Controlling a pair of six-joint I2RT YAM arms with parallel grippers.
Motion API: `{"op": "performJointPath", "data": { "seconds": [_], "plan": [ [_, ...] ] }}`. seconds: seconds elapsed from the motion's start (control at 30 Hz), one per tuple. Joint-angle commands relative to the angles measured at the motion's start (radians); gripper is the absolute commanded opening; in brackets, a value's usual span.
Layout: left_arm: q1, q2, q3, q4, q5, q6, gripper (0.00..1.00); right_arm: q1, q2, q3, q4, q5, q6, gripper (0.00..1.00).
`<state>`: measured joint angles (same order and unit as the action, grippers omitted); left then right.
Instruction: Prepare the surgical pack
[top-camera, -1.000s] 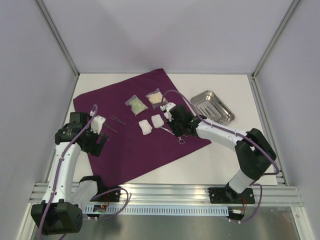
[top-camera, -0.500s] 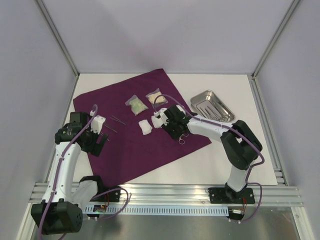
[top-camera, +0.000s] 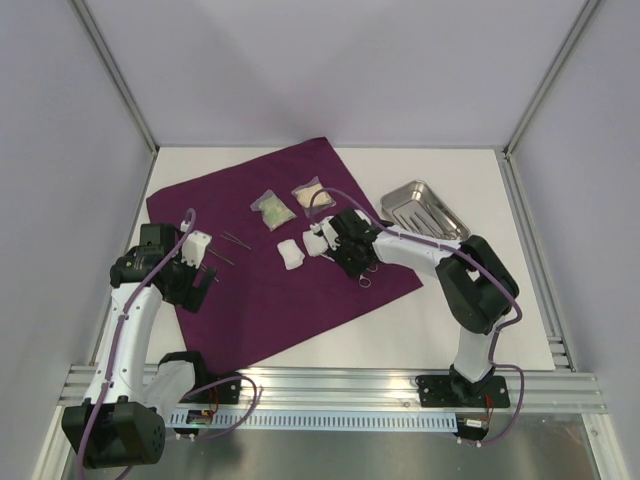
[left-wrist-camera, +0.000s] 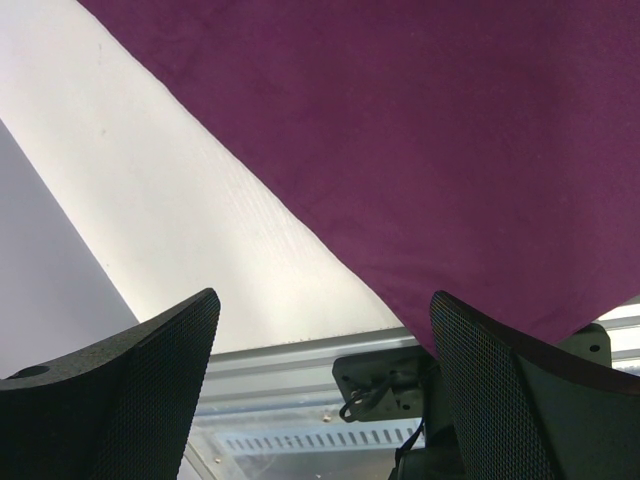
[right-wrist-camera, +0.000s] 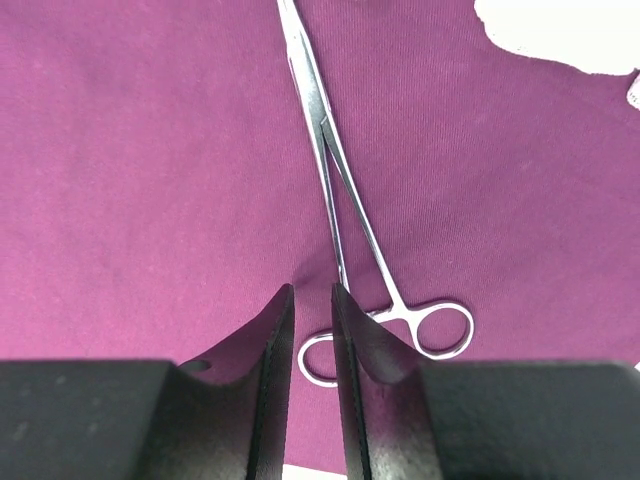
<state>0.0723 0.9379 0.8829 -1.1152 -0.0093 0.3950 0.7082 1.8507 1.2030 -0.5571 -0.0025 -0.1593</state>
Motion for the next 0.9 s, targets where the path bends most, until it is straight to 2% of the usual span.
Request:
{"op": "performJointPath", "data": {
  "seconds": [0.0, 0.53, 0.87],
  "plan": [
    [-0.002, 0.001, 0.025, 0.012, 0.005, 0.008, 0.95, -0.001, -0.051, 0.041, -0.01, -0.01, -0.022, 0.24],
    [-0.002, 0.004, 0.018, 0.015, 0.005, 0.01, 0.95, -0.045, 0.019, 0.046, -0.004, -0.005, -0.055, 0.28],
    [-0.002, 0.006, 0.018, 0.02, 0.005, 0.01, 0.95, -0.041, 0.067, 0.04, -0.003, -0.03, -0.055, 0.25]
  ]
}}
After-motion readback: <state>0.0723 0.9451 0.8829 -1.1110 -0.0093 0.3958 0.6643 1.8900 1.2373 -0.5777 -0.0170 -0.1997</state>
